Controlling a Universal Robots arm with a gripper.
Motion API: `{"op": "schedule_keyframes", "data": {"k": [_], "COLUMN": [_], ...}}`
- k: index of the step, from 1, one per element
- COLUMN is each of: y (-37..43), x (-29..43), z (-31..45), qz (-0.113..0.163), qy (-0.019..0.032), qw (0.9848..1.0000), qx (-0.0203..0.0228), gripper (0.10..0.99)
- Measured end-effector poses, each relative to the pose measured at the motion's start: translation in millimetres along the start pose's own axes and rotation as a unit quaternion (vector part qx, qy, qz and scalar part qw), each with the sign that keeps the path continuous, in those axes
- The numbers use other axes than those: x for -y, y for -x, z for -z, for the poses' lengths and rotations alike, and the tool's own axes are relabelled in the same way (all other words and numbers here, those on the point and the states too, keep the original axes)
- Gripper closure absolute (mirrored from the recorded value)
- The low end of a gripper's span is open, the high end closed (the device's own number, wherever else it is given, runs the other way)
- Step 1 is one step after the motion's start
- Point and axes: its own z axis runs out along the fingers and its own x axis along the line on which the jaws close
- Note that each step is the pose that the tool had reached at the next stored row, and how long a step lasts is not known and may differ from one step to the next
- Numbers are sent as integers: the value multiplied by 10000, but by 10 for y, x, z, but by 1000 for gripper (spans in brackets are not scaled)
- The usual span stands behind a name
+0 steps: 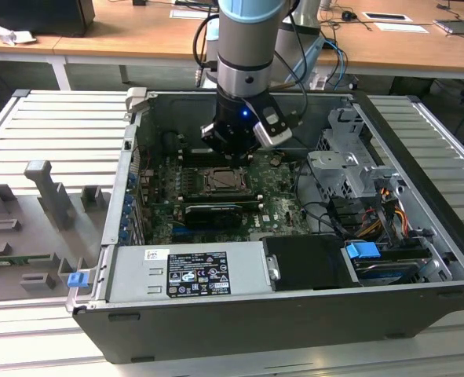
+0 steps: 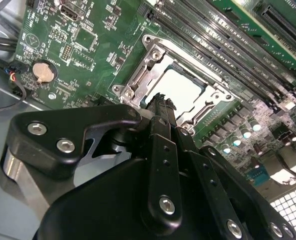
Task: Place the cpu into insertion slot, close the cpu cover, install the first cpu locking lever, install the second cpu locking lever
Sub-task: 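Install the second cpu locking lever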
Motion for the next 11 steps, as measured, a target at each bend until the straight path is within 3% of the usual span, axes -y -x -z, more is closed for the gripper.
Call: {"op": "schedule_keyframes", "data": {"k": [11], "y": [-11], "x": [52], "z": [34], "qz": [0], "qy": [0], "qw": [10000], "qx": [0], "gripper": [980]}}
